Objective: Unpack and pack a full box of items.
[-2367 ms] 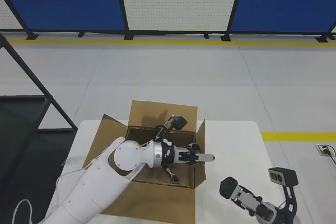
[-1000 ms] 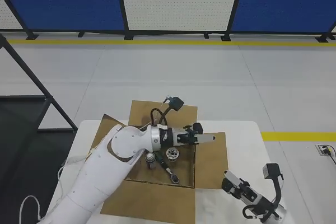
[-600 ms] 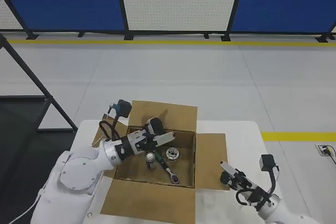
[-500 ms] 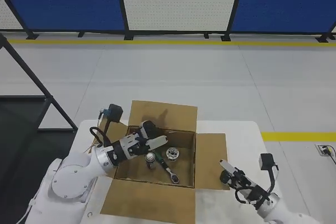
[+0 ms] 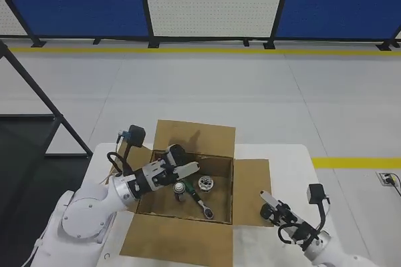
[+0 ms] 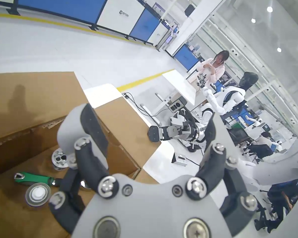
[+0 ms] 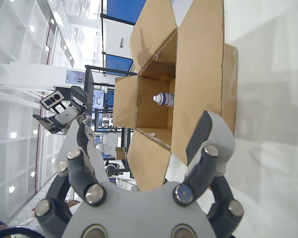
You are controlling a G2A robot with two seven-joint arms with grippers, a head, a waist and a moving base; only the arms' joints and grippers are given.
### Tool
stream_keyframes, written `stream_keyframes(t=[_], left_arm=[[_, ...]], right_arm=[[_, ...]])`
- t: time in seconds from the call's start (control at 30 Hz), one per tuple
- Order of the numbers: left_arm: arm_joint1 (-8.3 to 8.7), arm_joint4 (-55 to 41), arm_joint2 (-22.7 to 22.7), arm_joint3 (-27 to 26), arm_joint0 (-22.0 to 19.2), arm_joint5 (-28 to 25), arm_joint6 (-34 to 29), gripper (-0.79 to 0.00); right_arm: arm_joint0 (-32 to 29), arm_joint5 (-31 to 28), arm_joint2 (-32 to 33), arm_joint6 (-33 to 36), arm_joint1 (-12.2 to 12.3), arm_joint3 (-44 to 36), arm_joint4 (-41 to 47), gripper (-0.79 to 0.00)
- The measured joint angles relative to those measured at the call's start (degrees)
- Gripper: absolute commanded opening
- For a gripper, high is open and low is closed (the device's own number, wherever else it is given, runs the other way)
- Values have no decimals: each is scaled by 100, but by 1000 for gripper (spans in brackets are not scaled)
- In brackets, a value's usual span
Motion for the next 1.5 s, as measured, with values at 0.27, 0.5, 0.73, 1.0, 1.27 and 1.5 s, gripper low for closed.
stream_keyframes(t=[0.27, 0.5, 0.73, 1.0, 1.27, 1.5], left_arm=[[18, -63, -695, -552, 806, 360, 1458, 0], [38, -30, -1346, -894, 1520, 538, 2275, 0], [29, -198, -1749, -1077, 1950, 626, 2829, 0], [27, -223, -1761, -1090, 1967, 625, 2854, 0], [27, -223, -1761, -1090, 1967, 625, 2854, 0], [27, -223, -1761, -1090, 1968, 625, 2854, 0]], right_arm=[[188, 303, -107, 282, 41, 289, -101, 0], [367, 257, -231, 603, 73, 508, -39, 0], [420, 298, -276, 834, 113, 566, -56, 0], [452, 190, -248, 733, 147, 142, -88, 0], [880, 124, -625, 785, 154, -204, -307, 0], [2017, 297, -1556, 1190, 99, 58, -735, 0]])
